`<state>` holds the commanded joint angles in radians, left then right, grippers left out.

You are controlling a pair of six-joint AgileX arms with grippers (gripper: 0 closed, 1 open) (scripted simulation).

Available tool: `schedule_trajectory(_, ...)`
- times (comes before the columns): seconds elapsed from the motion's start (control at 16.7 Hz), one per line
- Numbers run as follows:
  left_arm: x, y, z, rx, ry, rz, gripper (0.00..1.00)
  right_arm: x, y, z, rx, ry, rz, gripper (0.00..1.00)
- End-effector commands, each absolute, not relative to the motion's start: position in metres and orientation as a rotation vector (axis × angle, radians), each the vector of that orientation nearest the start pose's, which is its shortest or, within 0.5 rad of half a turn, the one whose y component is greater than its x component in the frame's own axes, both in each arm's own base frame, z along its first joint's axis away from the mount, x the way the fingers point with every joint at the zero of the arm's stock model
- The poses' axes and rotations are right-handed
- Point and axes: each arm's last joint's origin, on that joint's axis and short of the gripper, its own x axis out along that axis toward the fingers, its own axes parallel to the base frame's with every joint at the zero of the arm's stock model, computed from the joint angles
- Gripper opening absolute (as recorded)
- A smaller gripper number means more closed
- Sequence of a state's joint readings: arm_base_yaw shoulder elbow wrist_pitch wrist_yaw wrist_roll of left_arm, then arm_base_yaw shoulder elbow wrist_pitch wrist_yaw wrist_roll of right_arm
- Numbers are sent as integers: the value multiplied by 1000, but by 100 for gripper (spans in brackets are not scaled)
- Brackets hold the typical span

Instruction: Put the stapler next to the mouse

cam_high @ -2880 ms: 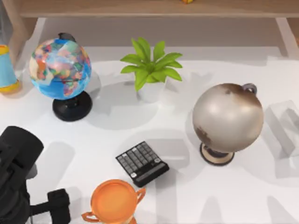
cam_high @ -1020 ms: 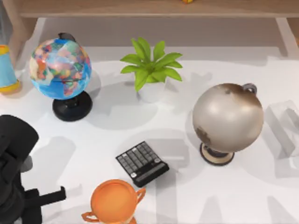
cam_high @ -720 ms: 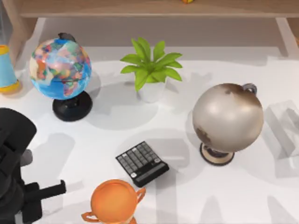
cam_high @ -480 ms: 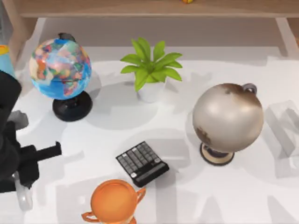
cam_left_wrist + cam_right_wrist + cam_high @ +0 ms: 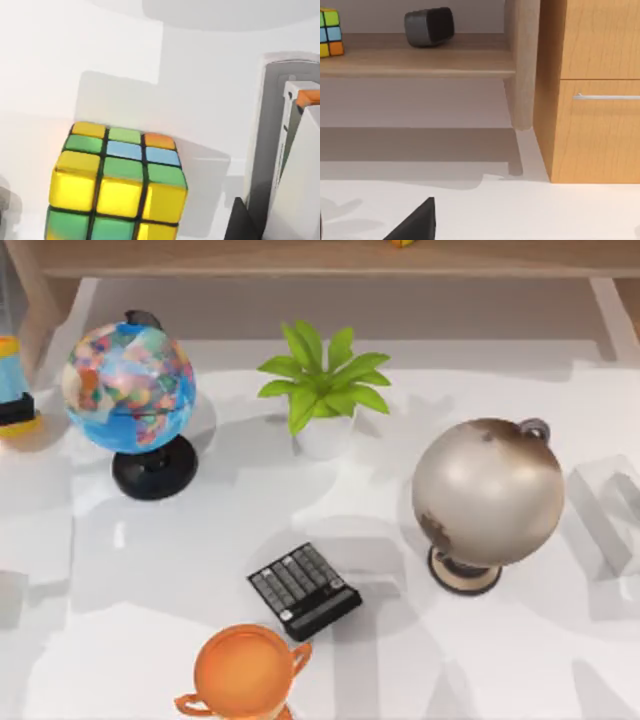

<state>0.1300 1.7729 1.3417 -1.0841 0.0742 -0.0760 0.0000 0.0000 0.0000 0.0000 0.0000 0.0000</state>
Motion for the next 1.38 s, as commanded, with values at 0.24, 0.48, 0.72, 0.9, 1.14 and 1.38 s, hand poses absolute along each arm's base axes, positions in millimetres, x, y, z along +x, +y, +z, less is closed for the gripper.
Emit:
schedule_trajectory(0.24, 371, 105, 197, -137, 1565, 75, 0, 106, -1, 160, 0, 0, 0, 100)
schedule_trajectory(0.48, 394, 153, 176, -59, 1602, 22, 0, 106, -1, 160, 0, 0, 0, 100)
schedule_trajectory(0.72, 403, 177, 165, -6, 1594, -19, 0, 106, -1, 160, 0, 0, 0, 100)
schedule_trajectory(0.9, 404, 180, 165, 1, 1590, -25, 0, 106, -1, 160, 0, 0, 0, 100)
schedule_trajectory(1.14, 404, 178, 166, 7, 1590, -28, 0, 106, -1, 160, 0, 0, 0, 100)
schedule_trajectory(1.38, 410, 169, 166, 33, 1560, -68, 0, 106, -1, 160, 0, 0, 0, 100)
